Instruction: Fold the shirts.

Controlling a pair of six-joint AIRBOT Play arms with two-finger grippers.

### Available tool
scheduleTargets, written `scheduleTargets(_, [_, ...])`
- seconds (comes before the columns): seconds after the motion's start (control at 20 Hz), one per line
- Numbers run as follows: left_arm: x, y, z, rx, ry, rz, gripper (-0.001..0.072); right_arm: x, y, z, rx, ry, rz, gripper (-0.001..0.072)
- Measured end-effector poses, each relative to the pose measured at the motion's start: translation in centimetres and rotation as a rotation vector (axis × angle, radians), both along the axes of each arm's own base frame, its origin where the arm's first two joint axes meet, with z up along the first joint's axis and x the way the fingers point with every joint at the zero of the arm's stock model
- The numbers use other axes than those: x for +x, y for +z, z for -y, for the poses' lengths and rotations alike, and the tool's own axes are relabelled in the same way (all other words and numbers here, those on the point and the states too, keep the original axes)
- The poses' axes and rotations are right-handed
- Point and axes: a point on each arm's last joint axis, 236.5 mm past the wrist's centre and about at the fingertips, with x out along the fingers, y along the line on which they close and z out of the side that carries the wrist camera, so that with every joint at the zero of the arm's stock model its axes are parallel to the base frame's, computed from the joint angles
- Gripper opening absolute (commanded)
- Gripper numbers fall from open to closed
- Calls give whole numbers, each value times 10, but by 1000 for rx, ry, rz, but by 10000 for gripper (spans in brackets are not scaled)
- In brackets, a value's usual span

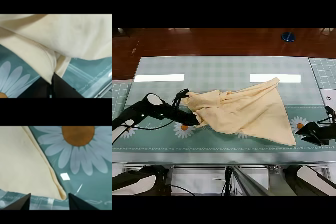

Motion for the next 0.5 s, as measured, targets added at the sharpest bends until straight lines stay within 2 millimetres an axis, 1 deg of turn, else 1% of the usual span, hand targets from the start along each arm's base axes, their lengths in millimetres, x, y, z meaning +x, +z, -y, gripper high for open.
scheduleTargets(0.2, [0, 1, 0, -1, -1, 2, 25, -6, -20, -16, 47, -59, -29, 530])
scheduleTargets(0.25, [0, 1, 0, -1, -1, 2, 25, -7, -22, -24, 74, -80, -34, 513])
scheduleTargets(0.3, [0, 1, 0, -2, -2, 2, 25, -7, -25, -29, 91, -100, -40, 395])
scheduleTargets(0.35, [0, 1, 0, -2, -2, 3, 25, -9, -30, -31, 89, -117, -46, 310])
scheduleTargets(0.4, [1, 2, 0, -3, -6, 7, 25, -8, -34, -32, 88, -138, -48, 260])
scheduleTargets(0.45, [3, 3, 1, -4, -10, 15, 25, -7, -37, -34, 92, -157, -44, 178])
scheduleTargets(0.5, [5, 5, 1, -6, -14, 25, 25, -6, -39, -35, 92, -170, -40, 27])
